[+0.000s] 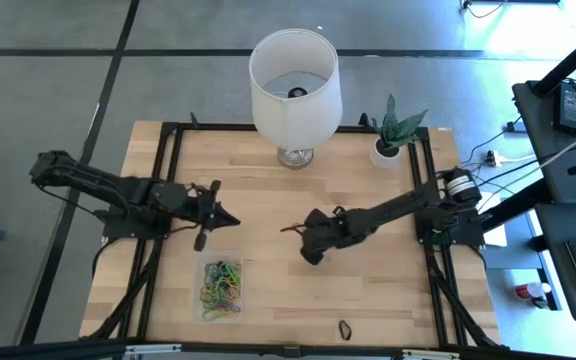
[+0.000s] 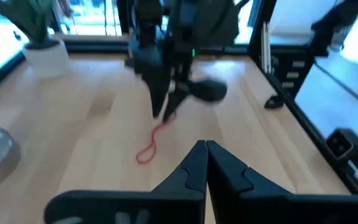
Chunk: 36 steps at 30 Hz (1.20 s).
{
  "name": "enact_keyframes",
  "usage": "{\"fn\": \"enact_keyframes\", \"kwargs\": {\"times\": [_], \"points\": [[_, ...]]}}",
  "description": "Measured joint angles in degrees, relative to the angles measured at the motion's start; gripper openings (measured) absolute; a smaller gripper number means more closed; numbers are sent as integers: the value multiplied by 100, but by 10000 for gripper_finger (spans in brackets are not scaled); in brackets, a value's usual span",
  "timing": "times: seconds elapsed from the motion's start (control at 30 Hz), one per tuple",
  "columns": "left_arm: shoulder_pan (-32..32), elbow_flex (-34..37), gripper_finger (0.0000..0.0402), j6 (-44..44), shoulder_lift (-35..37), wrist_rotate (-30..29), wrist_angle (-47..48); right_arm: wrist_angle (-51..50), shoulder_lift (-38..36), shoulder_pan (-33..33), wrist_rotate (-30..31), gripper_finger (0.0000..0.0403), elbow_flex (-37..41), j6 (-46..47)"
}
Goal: Pick and place rubber bands into bin
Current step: Put the red rubber band into the transparent bin
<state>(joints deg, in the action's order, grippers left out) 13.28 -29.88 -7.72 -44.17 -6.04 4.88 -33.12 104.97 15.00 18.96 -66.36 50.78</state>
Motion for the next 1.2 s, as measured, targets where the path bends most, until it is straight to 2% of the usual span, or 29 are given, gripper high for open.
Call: {"fn": "enact_keyframes", "kwargs": {"times": [0.13, 0.27, 0.37, 0.57, 0.73, 0.87, 1.0, 1.2], "points": [[-1, 45, 2, 0, 330, -2, 237, 18, 326, -197, -399, 134, -114, 6], [0, 47, 2, 0, 484, 11, 478, -54, 600, -268, -649, 140, -101, 233], [0, 39, 1, 0, 500, 32, 527, -165, 793, -268, -662, 113, -120, 300], [11, 43, 2, 0, 506, 128, 575, -261, 884, -89, -543, 13, -132, 313], [11, 43, 1, 2, 506, 157, 577, -477, 860, 94, -372, 6, -329, 662], [11, 43, 5, 294, 506, 155, 787, -1073, 862, 315, -234, 3, -828, 888], [11, 43, 4, 472, 506, 152, 948, -1871, 828, 511, -30, 2, -1649, 967], [11, 43, 2, 909, 508, 151, 1035, -2044, 828, 967, 823, 1, -2723, 1002]]}}
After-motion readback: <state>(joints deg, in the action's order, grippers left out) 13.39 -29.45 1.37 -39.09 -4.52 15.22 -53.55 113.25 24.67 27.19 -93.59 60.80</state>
